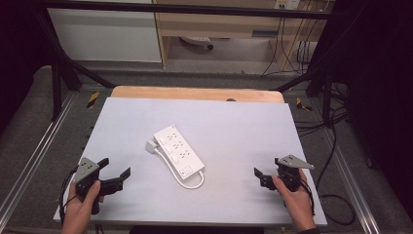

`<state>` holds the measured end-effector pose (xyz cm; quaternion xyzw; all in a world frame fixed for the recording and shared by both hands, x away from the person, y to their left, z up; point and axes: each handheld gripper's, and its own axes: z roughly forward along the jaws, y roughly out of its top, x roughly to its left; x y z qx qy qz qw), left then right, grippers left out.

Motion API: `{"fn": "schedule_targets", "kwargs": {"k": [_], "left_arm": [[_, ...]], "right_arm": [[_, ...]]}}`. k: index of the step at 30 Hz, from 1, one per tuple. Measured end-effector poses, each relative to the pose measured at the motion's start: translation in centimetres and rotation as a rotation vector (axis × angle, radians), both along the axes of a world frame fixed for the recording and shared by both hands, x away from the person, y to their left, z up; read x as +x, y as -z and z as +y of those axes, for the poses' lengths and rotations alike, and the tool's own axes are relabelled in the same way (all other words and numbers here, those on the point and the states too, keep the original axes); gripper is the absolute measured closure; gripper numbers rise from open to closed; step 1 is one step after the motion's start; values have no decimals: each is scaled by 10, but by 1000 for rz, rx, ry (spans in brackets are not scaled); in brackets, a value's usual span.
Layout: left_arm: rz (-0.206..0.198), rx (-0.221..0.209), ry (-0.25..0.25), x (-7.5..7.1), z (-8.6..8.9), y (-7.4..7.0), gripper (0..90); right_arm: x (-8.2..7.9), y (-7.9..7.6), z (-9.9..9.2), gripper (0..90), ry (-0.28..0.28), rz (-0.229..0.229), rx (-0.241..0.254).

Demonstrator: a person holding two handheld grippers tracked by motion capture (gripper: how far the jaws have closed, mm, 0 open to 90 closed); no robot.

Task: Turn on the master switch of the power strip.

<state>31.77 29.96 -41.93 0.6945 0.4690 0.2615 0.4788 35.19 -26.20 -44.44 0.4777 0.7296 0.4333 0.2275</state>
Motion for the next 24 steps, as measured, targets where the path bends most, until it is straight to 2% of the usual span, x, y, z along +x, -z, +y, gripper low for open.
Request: {"fn": "schedule_targets", "kwargs": {"k": [3, 11, 17, 24], "left_arm": [[1, 2, -3, 1, 0, 0, 77], [16, 0, 4, 1, -1, 1, 65], [30, -3, -3, 0, -1, 1, 65], [26, -10, -2, -1, -1, 0, 65]], "right_arm": [[0, -1, 3, 78, -13, -12, -5], [1, 0, 9, 57, -48, 7, -6], [-1, -5, 19, 42, -66, -7, 14], [-1, -10, 24, 53, -71, -29, 73]]}}
